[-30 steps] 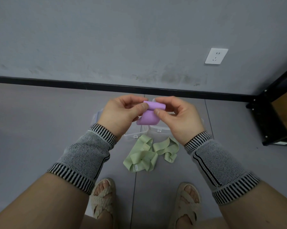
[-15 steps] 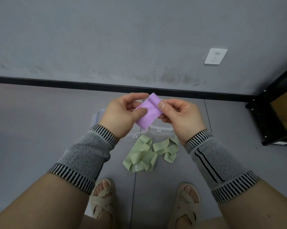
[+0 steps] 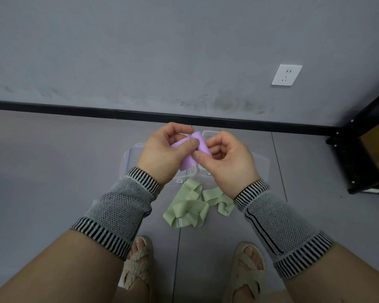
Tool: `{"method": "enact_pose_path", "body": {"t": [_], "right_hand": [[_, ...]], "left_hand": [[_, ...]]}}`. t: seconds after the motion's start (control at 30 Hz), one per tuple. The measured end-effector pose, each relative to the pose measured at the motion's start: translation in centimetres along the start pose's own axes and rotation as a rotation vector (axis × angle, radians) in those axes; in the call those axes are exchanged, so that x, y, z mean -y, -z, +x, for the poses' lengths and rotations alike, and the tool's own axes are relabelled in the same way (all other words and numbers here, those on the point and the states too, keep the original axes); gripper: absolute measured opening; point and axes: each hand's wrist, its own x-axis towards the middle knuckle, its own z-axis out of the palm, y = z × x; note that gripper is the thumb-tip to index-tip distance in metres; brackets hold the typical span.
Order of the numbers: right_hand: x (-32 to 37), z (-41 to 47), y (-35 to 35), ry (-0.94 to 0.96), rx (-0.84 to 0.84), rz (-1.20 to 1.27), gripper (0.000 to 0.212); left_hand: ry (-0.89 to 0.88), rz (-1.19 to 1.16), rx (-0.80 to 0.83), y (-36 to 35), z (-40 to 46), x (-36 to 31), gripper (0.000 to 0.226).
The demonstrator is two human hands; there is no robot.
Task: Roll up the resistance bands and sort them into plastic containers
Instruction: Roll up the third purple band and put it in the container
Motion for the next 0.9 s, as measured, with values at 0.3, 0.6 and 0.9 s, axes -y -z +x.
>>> {"method": "enact_pose_path", "body": {"t": [0.3, 0.6, 0.9], "right_hand": [[0.3, -0.4, 1.1, 0.164, 0.248, -0.176, 0.064], [-0.1, 0.0, 1.0, 0.213, 0.148, -0.217, 0.057], [0.4, 0.2, 0.9, 0.237, 0.126, -0.222, 0.057]], "left_hand": [[0.016, 0.076, 0.106, 1.6, 0.0, -0.3, 0.022], [0.195, -0.146, 0.049, 1.5, 0.3, -0.3, 0.057], [0.238, -0.258, -0.046, 0.7, 0.3, -0.5, 0.033]]}}
